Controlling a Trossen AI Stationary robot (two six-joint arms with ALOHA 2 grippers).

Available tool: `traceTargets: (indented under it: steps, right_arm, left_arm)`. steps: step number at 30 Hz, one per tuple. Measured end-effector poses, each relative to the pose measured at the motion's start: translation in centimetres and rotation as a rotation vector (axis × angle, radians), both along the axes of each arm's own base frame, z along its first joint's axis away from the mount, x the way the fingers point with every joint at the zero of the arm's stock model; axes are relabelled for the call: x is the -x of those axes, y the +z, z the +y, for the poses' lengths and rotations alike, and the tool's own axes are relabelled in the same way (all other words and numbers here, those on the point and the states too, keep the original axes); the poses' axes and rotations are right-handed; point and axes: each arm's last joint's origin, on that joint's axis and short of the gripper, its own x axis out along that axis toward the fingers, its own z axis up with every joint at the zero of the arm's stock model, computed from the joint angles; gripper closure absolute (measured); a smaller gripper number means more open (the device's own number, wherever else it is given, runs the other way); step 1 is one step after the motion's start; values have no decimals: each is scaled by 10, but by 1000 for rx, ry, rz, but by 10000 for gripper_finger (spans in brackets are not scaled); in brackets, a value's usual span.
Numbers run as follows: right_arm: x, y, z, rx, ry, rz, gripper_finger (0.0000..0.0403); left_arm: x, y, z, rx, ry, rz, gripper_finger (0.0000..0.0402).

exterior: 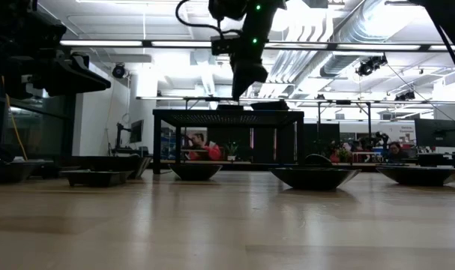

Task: Pick & Place Mini shaped plates
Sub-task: Put the black leaf-shaped plate on the shelf

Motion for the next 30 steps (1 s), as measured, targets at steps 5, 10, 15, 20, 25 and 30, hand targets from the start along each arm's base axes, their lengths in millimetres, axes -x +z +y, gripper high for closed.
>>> traceTargets:
  steps: [5, 10, 15, 20, 25, 30]
  right_arm:
    - [5, 7, 14, 16, -24, 6, 313]
    - [10, 8, 30, -29, -41, 34, 313]
    - [18, 4, 49, -78, -98, 94, 313]
    - [22, 3, 74, -106, -122, 108, 313]
    - [23, 2, 100, -162, -104, 112, 313]
    - [24, 1, 123, -293, -123, 85, 313]
  left_arm:
    - [0, 0, 0, 0, 0, 0, 321]
    - [0, 0, 0, 0, 0, 0, 321]
    - [0, 0, 0, 0, 0, 0, 321]
    - [0, 0, 0, 0, 0, 0, 321]
    - [0, 0, 0, 0, 0, 0, 321]
    - [0, 0, 0, 0, 0, 0, 321]
